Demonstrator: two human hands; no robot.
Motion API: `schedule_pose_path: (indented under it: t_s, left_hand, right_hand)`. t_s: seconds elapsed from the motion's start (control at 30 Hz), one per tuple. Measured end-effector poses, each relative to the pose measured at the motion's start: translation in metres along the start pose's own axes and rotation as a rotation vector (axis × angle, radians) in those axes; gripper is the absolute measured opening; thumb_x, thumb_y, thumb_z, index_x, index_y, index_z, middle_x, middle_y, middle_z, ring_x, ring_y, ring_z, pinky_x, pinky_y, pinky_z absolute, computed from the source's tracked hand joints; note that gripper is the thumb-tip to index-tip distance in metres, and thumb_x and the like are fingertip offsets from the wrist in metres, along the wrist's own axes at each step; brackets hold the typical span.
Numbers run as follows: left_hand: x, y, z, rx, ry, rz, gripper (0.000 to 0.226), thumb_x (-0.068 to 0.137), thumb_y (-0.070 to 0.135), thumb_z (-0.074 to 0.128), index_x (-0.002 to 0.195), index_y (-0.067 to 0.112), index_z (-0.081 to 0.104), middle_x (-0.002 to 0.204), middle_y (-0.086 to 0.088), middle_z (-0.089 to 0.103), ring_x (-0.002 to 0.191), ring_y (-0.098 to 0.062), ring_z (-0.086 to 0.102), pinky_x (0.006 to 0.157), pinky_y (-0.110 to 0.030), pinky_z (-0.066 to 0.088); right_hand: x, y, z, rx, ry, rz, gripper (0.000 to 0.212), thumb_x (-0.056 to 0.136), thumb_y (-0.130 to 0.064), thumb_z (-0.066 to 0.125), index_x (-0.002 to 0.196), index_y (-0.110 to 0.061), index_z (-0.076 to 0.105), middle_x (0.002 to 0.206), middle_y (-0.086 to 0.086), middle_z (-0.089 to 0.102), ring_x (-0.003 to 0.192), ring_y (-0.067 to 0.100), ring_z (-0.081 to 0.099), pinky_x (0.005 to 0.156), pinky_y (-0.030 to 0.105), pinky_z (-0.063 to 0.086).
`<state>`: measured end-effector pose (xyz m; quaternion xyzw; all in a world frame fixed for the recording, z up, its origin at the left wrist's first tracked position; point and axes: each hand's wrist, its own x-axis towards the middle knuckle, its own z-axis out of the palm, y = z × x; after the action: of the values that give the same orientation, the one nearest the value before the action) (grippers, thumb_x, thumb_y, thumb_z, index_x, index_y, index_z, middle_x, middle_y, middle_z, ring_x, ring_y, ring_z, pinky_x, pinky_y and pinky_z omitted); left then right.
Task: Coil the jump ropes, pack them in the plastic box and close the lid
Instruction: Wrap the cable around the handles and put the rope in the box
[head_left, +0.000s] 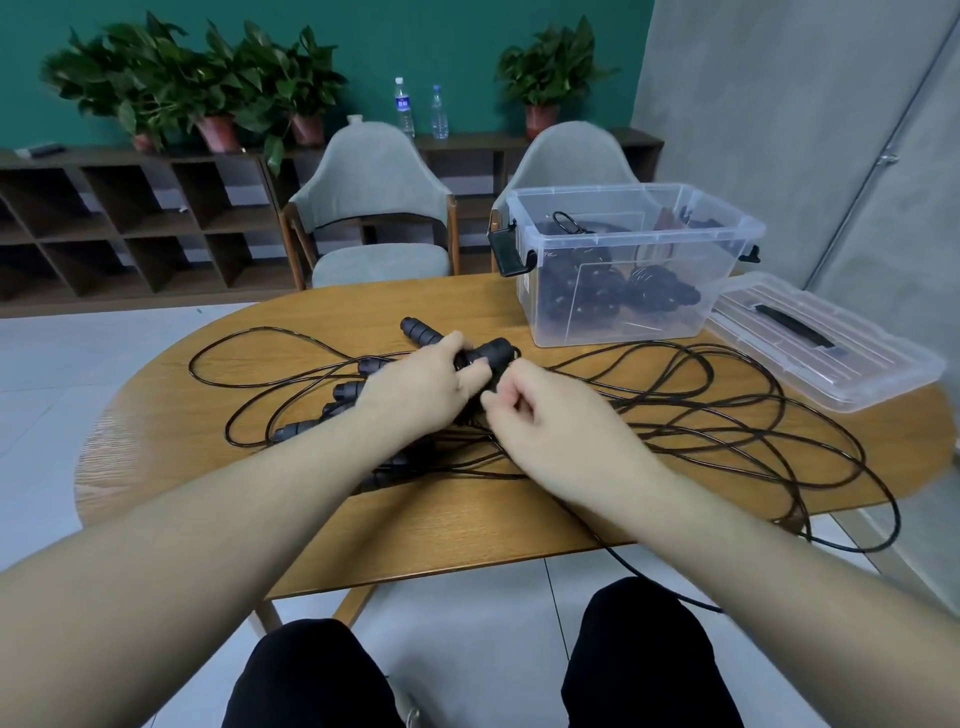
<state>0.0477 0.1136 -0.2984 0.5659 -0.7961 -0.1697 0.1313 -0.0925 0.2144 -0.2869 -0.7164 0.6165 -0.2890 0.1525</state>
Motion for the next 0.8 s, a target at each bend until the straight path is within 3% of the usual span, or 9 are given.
schedule_pose_path:
  t_s: [0.1,0.17,0.37,0.5,0.57,0.6,0.7,0.8]
  left_hand:
    - [0.001,0.009,0.005,-0.551,-0.017,-0.138,0.023,0.103,0.039,0.041,0.110,0.022,0.056,0.099,-0.001,0.065,0.089,-0.015,0.060,0.074,-0.032,0.049]
    - [0.000,0.014,0.005,-0.800,-0.050,-0.277,0.025,0.102,0.036,0.037,0.098,0.021,0.058,0.088,0.001,0.061,0.080,-0.015,0.057,0.065,-0.028,0.044]
    - [0.006,0.011,0.010,-1.118,0.024,-0.451,0.034,0.098,0.041,0.046,0.080,0.017,0.061,0.064,-0.001,0.061,0.074,-0.025,0.056,0.074,-0.037,0.041]
    - [0.007,0.014,0.007,-1.259,-0.061,-0.529,0.041,0.094,0.053,0.047,0.072,0.019,0.056,0.053,0.003,0.059,0.053,-0.019,0.055,0.058,-0.027,0.044]
    - [0.006,0.017,0.002,-1.308,-0.183,-0.519,0.048,0.090,0.064,0.050,0.082,0.019,0.065,0.063,0.001,0.066,0.051,-0.018,0.062,0.052,-0.025,0.049]
    - [0.005,0.018,0.000,-1.310,-0.222,-0.492,0.052,0.088,0.066,0.055,0.096,0.016,0.069,0.069,-0.001,0.069,0.052,-0.018,0.065,0.051,-0.026,0.052]
    - [0.005,0.015,0.003,-1.316,-0.263,-0.377,0.073,0.080,0.051,0.077,0.137,0.011,0.054,0.080,-0.003,0.071,0.060,-0.019,0.070,0.056,-0.032,0.056]
    - [0.010,0.013,0.008,-1.341,-0.267,-0.349,0.081,0.072,0.041,0.081,0.140,0.012,0.049,0.086,-0.007,0.068,0.067,-0.024,0.069,0.065,-0.037,0.057]
  right_hand:
    - [-0.005,-0.015,0.016,-0.060,0.022,-0.099,0.027,0.101,-0.037,0.046,0.081,-0.021,0.046,0.072,-0.007,0.051,0.068,0.014,0.049,0.059,0.033,0.036]
    - [-0.005,-0.017,0.025,-0.094,0.074,-0.168,0.025,0.102,-0.033,0.046,0.082,-0.018,0.047,0.075,-0.007,0.050,0.070,0.015,0.046,0.060,0.031,0.032]
    - [-0.004,-0.014,0.037,-0.141,0.140,-0.310,0.022,0.097,-0.021,0.051,0.077,-0.019,0.042,0.072,-0.008,0.044,0.068,0.011,0.039,0.062,0.024,0.024]
    - [0.005,-0.001,0.026,-0.268,0.142,-0.390,0.023,0.095,-0.027,0.052,0.077,-0.022,0.039,0.073,-0.010,0.042,0.071,0.015,0.043,0.060,0.031,0.034]
    - [0.011,0.008,0.017,-0.267,0.138,-0.353,0.021,0.095,-0.032,0.053,0.080,-0.023,0.041,0.073,-0.012,0.042,0.074,0.016,0.045,0.061,0.035,0.041]
    - [0.013,0.012,0.014,-0.244,0.140,-0.330,0.020,0.095,-0.033,0.054,0.081,-0.025,0.042,0.073,-0.012,0.042,0.075,0.015,0.043,0.062,0.036,0.042]
    - [0.016,0.021,0.013,-0.218,0.175,-0.349,0.017,0.093,-0.034,0.058,0.084,-0.028,0.044,0.076,-0.012,0.044,0.076,0.012,0.042,0.064,0.034,0.044]
    - [0.015,0.024,0.011,-0.170,0.161,-0.375,0.014,0.092,-0.042,0.056,0.099,-0.029,0.056,0.079,-0.010,0.050,0.078,0.011,0.047,0.068,0.034,0.047]
